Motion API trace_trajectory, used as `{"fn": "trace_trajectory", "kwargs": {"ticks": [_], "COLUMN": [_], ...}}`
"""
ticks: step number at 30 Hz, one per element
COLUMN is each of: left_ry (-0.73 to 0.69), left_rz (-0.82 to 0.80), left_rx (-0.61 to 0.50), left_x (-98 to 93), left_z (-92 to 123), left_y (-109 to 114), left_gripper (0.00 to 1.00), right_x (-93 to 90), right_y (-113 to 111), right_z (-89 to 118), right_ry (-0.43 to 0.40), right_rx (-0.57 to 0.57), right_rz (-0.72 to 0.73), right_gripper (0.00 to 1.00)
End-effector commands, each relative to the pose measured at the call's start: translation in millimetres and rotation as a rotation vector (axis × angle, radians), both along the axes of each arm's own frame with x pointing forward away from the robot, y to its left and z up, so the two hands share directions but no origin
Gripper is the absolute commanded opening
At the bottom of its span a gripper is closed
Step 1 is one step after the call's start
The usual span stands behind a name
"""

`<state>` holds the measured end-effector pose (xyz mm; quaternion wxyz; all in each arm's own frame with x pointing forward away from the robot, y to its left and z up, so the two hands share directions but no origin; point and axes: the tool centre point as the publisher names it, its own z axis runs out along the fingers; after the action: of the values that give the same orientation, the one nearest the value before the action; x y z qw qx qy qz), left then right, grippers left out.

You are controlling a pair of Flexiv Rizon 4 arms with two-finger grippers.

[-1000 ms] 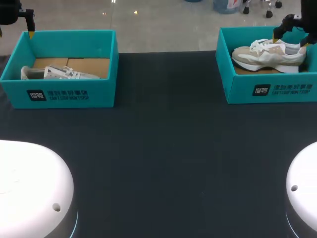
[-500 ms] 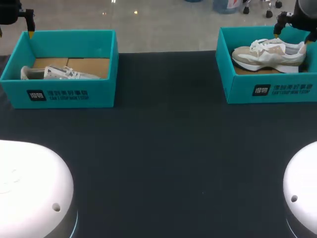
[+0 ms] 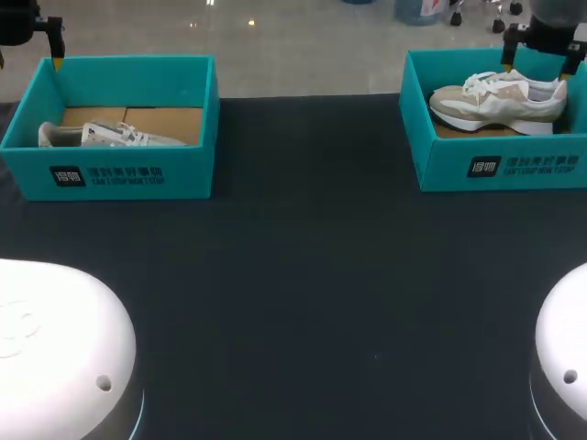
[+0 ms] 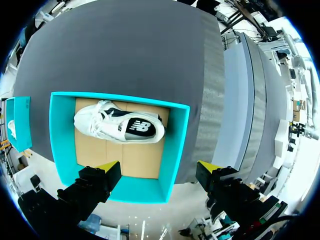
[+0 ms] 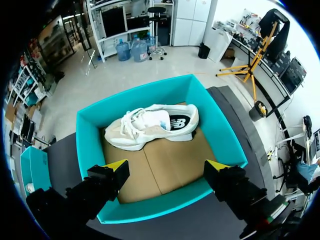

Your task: Take the shoe out of the shoebox, open the shoe tongue, remove and reinsert the insole, then place the shoe into the shoebox

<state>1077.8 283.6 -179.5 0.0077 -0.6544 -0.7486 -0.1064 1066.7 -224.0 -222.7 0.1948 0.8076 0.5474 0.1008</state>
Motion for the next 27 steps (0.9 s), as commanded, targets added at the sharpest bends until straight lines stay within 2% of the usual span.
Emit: {"fn": "trace_trajectory", "kwargs": {"ticks": [1, 9, 10, 13, 15, 21, 27], "left_ry": [0.001, 0.001, 0.001, 0.001, 0.001, 0.001, 0.001], "left_rz": [0.0, 0.0, 0.0, 0.0, 0.0, 0.0, 0.0], "left_rx": [0.003, 0.003, 0.003, 0.003, 0.003, 0.003, 0.003], "left_x": [-0.3, -0.3, -0.3, -0.3, -0.3, -0.3, -0.3], "left_z": [0.6, 0.6, 0.6, 0.6, 0.6, 0.6, 0.6], "left_y": [0.0, 0.0, 0.0, 0.0, 0.0, 0.0, 0.0], "left_gripper": [1.0, 1.0, 1.0, 1.0, 1.0, 1.0, 1.0], "right_x": [0.2, 0.2, 6.1, 22.2, 31.3, 51.1, 69.4], "right_y": [0.2, 0.2, -5.6, -24.5, -35.8, -57.0, -72.2], "right_z": [0.0, 0.0, -2.7, -11.9, -14.7, -32.6, -57.1], "right_ry": [0.0, 0.0, -0.029, -0.032, -0.067, -0.024, 0.077], "right_rx": [-0.001, -0.001, 0.005, -0.007, -0.038, -0.015, -0.034], "right_rz": [-0.001, -0.001, -0.036, -0.093, -0.124, -0.147, -0.109], "right_gripper": [1.0, 1.0, 1.0, 1.0, 1.0, 1.0, 1.0]}}
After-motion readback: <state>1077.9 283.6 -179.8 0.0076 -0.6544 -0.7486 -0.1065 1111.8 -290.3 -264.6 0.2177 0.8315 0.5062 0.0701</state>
